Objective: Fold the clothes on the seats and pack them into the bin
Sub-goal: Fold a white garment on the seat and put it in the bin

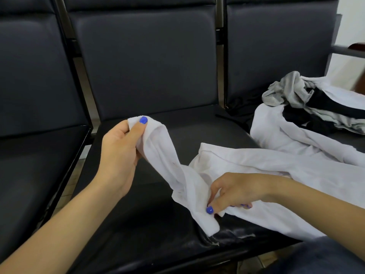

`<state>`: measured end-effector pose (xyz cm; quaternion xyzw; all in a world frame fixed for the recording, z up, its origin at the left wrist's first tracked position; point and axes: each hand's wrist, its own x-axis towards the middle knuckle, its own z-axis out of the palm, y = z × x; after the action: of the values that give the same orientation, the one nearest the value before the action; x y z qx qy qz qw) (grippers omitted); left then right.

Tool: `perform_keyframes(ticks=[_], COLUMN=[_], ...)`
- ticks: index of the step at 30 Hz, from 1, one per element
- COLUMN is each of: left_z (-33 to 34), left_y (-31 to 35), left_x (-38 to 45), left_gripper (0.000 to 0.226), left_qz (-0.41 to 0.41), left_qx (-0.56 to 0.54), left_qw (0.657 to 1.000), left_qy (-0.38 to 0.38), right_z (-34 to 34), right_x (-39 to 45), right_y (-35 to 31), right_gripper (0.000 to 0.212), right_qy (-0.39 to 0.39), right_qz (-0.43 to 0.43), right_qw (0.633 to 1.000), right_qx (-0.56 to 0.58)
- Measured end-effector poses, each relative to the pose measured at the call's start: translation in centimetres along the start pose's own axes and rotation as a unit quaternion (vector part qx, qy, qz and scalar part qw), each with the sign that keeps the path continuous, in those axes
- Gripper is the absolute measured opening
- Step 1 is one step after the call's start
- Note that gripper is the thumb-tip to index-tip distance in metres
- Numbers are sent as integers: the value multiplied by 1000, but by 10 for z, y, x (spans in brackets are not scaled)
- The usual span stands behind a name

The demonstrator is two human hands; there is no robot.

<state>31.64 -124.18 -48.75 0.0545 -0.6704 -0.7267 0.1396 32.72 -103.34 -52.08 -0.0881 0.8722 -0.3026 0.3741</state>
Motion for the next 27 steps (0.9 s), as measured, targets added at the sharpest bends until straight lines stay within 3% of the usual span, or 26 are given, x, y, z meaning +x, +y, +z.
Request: perform_keyframes(ticks=[4, 7, 10, 13, 17, 22, 25, 27], left_z=[0, -1, -3, -4, -4, -11, -17, -17], left_y=[-1, -3, -4, -6, -8, -18, -25, -28], left_x=[1, 2, 4, 5, 8, 17, 22, 24], left_gripper=[12, 13, 16, 22, 22, 16, 12, 11], left_qz=[0, 2, -4, -3, 1, 1, -15, -25], left_qx=[5, 3, -6, -1, 1, 29, 37, 35], left_qw=[1000, 1000, 1000, 1000, 1000, 999, 998, 998], left_qy=[4, 3, 0, 6, 16, 29, 40, 43], right_z=[3, 10, 15, 15, 17, 18, 26, 28], right_x=[-3, -1, 2, 0, -4, -11, -13, -11], right_y=[-3, -3, -7, -8, -6, -2, -7, -8], right_gripper=[27, 24, 20, 26, 8, 43, 46, 34], right_qy=[-10, 36, 82, 67, -8, -68, -42, 25], right_qz=[20, 11, -34, -61, -73, -188, -200, -212], right_qw=[998, 989, 962, 941, 942, 963, 966, 968], right_qx=[61, 142, 257, 326, 327, 180, 158, 133])
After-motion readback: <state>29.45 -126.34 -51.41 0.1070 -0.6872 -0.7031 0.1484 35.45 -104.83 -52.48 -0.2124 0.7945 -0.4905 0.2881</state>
